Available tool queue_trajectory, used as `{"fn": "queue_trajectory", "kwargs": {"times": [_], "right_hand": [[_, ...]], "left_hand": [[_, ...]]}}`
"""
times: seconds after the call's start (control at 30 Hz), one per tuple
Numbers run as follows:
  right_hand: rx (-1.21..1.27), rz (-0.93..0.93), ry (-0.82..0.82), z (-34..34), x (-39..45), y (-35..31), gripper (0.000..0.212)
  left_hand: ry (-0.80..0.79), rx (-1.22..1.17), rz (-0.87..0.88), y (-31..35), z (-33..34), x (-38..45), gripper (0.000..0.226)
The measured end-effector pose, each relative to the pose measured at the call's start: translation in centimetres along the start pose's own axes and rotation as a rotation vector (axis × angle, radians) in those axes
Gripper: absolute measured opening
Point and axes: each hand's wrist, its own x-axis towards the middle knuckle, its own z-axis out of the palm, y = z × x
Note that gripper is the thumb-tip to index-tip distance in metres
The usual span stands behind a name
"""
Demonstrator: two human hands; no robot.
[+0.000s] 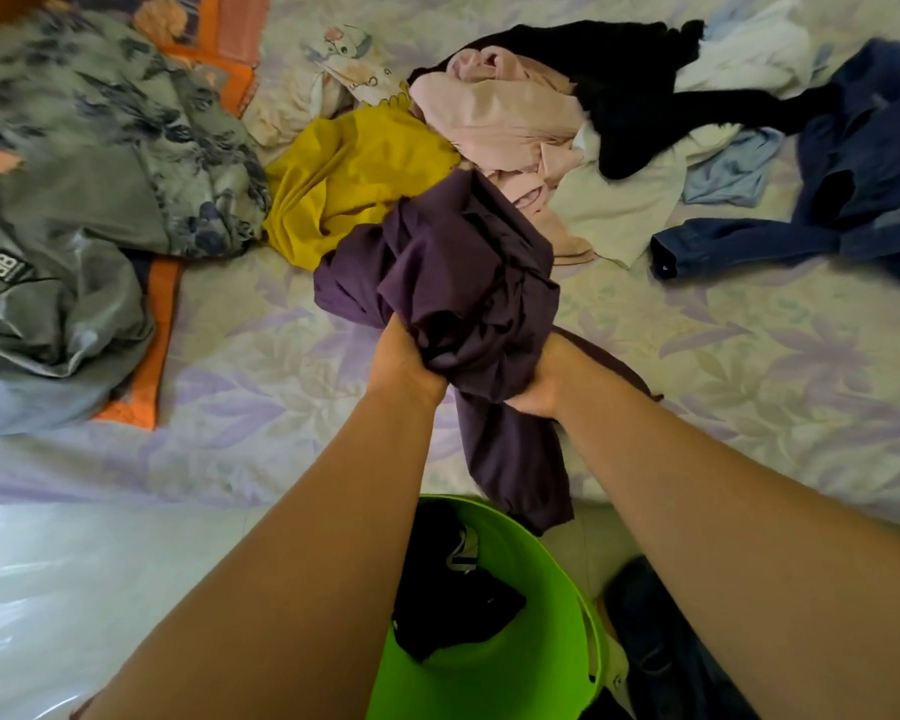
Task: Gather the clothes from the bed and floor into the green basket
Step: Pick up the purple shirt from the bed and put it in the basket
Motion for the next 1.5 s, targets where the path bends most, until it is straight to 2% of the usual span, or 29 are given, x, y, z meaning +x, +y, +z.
{"fn": "queue_trajectory", "kwargs": {"times": [0.07,0.1,0.13,0.2,0.27,0.37,0.43,0.5,0.53,0.6,0.7,0.77,0.83,0.9,0.97,1.0,1.03,1.07,1.13,1.3,1.4,1.5], "right_hand": [[-0.001,0.121,0.132,-1.6,1.0,2.5,0.023],[-0.029,0.234,0.232,-2.7,1.0,3.8,0.035],[-0.036,0.363,0.296,-3.2,0.7,5.1,0.058],[0.043,0.501,0.268,-3.2,0.3,6.9,0.1],[0.188,0.47,0.191,-2.1,0.7,7.5,0.115],[0.425,0.255,0.019,0.8,2.4,7.1,0.111],[0.554,0.046,-0.034,2.2,3.7,6.0,0.094],[0.552,-0.045,-0.114,2.9,4.9,4.6,0.075],[0.527,-0.044,-0.101,3.1,5.3,4.0,0.063],[0.475,-0.077,0.071,3.6,6.3,3.5,0.04],[0.261,-0.335,0.244,4.9,6.2,3.4,0.031],[-0.023,-0.513,0.293,5.7,5.3,3.9,0.031],[-0.394,-0.631,0.357,6.0,4.5,5.2,0.012],[-0.675,-0.696,0.339,5.9,4.1,6.7,0.018],[-0.765,-0.662,0.257,6.1,3.8,8.0,0.017],[-0.855,-0.663,0.237,6.0,3.8,8.8,0.012],[-0.974,-0.694,0.207,6.0,3.6,9.5,0.016],[-1.126,-0.731,0.171,6.0,3.6,10.3,0.026],[-1.362,-0.786,0.083,6.0,3.6,12.3,0.039],[-1.673,-0.589,0.031,4.7,2.8,16.5,0.034],[-1.842,-0.414,-0.01,3.7,1.8,19.1,0.032],[-1.89,-0.251,-0.04,2.5,0.6,21.7,0.033]], "left_hand": [[-0.006,0.002,0.059,1.0,0.0,-0.4,0.026],[-0.01,-0.005,0.07,1.3,0.1,-0.6,0.026],[-0.005,-0.003,0.08,2.1,-0.1,-0.9,0.027],[0.006,0.005,0.07,2.9,-0.3,-1.5,0.026],[0.012,0.07,0.051,3.4,-0.5,-2.2,0.026],[0.016,0.136,0.045,4.6,-2.1,-3.0,0.027],[0.037,0.178,0.039,5.7,-4.0,-3.4,0.031],[0.066,0.222,0.028,6.6,-6.0,-3.5,0.038],[0.073,0.254,0.03,7.0,-7.0,-3.5,0.037],[0.115,0.299,0.012,7.5,-8.7,-3.4,0.027],[0.249,0.402,0.004,8.2,-11.1,-2.6,0.027],[0.308,0.521,0.018,8.4,-11.9,-2.2,0.035],[0.298,0.636,0.032,8.5,-12.6,-1.5,0.034],[0.281,0.701,0.053,8.5,-13.4,-1.1,0.032],[0.293,0.776,0.048,8.0,-14.2,-1.3,0.031],[0.281,0.925,0.07,7.7,-14.6,-1.8,0.031],[0.267,1.142,0.093,7.2,-15.3,-2.1,0.035],[0.253,1.379,0.126,6.8,-16.0,-2.5,0.04],[0.188,1.728,0.136,6.2,-17.2,-3.6,0.038],[0.051,2.304,0.181,3.7,-20.2,-5.2,0.041],[-0.061,2.405,0.15,1.5,-23.0,-5.9,0.04],[-0.157,2.425,0.088,-0.7,-25.9,-6.3,0.043]]}}
